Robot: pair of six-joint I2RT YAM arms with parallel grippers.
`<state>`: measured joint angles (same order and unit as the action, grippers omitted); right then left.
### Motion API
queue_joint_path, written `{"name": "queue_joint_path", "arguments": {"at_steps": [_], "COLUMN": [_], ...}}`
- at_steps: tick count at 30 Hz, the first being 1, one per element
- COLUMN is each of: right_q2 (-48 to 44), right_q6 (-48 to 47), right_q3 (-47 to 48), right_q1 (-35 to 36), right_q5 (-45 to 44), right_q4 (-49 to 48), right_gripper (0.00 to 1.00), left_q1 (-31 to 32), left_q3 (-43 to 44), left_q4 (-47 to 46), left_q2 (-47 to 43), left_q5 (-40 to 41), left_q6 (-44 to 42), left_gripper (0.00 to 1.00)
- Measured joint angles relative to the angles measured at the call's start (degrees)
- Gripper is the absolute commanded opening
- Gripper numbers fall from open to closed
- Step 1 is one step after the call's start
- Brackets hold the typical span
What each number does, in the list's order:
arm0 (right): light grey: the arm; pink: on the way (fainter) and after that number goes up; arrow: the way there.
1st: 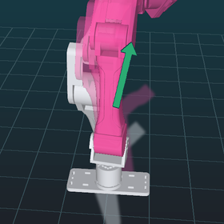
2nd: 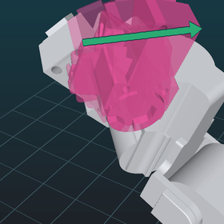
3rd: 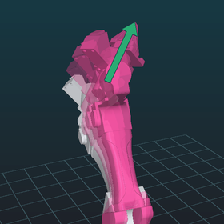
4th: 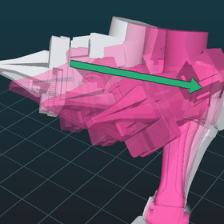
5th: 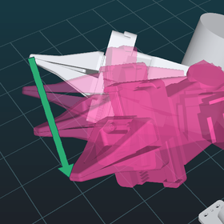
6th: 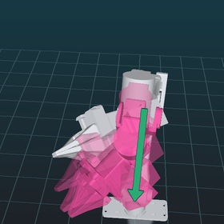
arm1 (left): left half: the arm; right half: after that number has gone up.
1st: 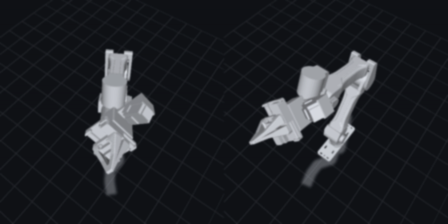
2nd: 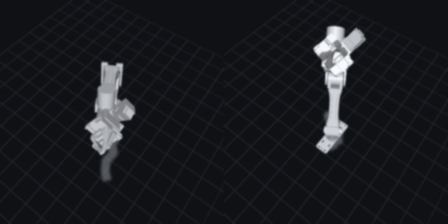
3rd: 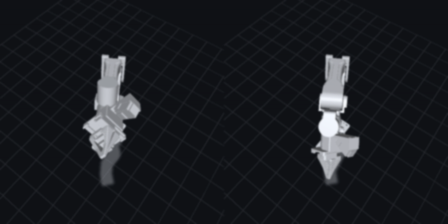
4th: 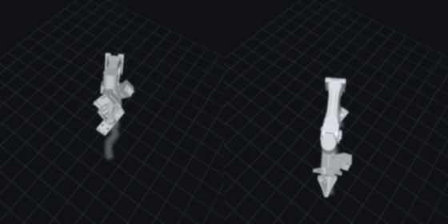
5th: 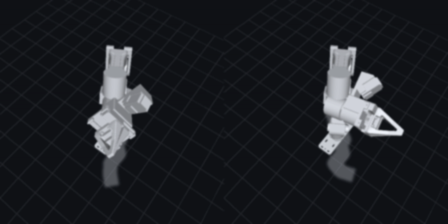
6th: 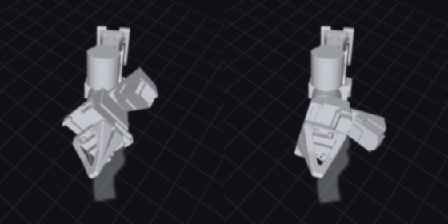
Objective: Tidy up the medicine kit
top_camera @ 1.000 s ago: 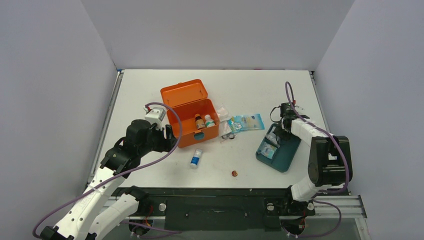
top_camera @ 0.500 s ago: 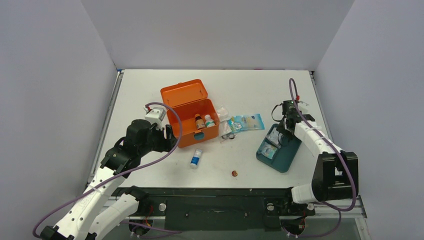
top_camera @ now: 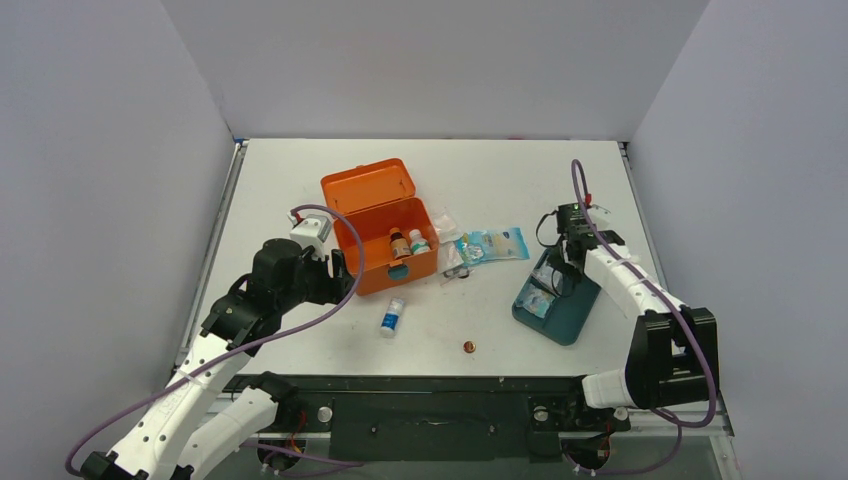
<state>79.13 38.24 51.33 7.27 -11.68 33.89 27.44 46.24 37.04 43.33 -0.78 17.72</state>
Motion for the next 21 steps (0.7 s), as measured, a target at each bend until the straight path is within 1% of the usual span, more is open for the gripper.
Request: {"name": "queue_joint_path", "arguments": {"at_steps": [4,12,17,21], "right_q2": [0.7,6.1,8.5,8.5], "right_q6": [0.9,2.6,3.6,3.9], "right_q3": [-1.4,-4.4,-4.6,-4.6], "right_q1": [0.0,0.0,0.0,0.0], "right_q5": [0.1,1.0,1.2,1.2], "right_q4": [-0.5,-3.4,-5.1,-5.3], "right_gripper": [0.0,0.0,0.0,0.0], "left_q1": [0.0,0.0,0.0,0.0], "left_q3": [0.0,0.0,0.0,0.0], "left_q4": [0.0,0.0,0.0,0.0], "left_q2": [0.0,0.0,0.0,-0.1], "left_q5": [-0.1,-0.1,-0.1,-0.1], "left_q6": [0.0,0.0,0.0,0.0], "left_gripper": [0.59,0.59,0.59,0.6]}}
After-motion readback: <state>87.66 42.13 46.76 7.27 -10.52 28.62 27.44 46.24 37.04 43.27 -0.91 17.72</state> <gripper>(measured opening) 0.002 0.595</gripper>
